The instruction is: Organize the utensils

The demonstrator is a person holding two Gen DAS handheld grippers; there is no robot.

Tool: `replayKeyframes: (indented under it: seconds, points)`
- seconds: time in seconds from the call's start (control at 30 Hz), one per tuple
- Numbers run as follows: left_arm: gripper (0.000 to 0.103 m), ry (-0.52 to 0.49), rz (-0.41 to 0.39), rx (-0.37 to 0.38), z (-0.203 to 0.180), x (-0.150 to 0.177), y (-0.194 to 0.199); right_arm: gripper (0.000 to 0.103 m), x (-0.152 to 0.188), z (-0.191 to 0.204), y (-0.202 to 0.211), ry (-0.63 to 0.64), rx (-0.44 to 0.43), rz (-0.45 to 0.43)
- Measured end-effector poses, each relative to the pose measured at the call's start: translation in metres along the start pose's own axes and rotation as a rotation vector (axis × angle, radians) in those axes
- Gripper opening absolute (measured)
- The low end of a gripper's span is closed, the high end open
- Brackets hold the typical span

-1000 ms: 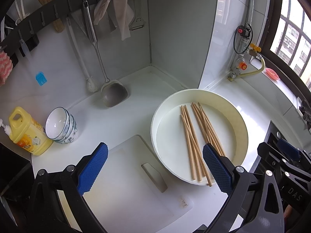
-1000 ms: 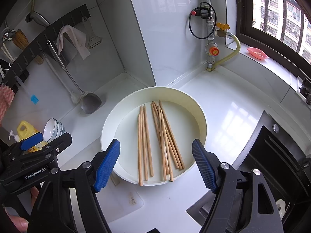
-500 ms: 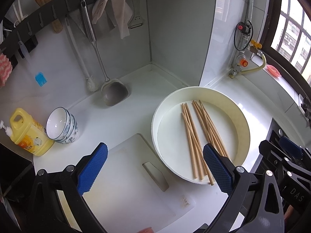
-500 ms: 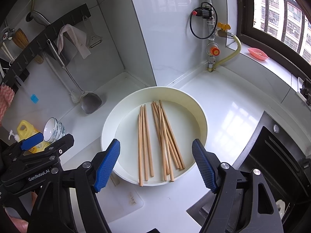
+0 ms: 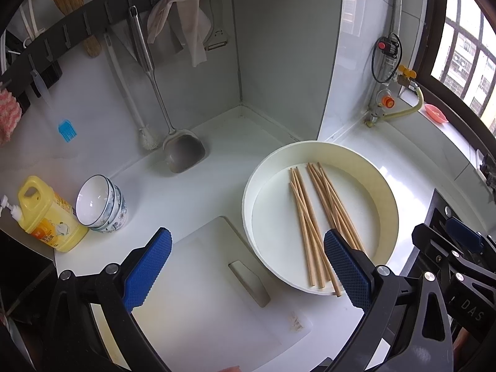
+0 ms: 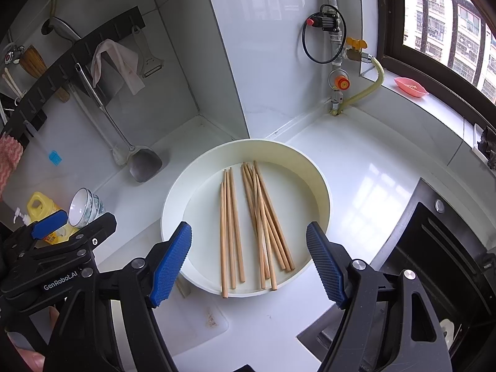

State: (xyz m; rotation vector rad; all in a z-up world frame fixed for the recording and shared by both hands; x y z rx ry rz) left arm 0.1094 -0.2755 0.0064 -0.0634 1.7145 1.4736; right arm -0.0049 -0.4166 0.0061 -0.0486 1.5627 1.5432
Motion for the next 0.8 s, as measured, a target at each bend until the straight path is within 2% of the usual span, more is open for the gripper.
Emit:
replayKeyframes:
  seconds: [0.8]
  points:
    - [0.097, -0.013, -0.008, -0.003, -0.0058, -0.0019, 0.0007, 0.073, 0.0000, -0.0017, 0.0000, -0.003, 0.002, 0.001]
Point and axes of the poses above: each gripper's, at about its wrist camera, not at the fingertips, and y roughly against the way its jaws point, z to its left, x to its underside, the point moved 2 cm from there along -y, roughly the way its jaws point, and after that the axes turned 2 degrees about -z, right-handed, at the moved point
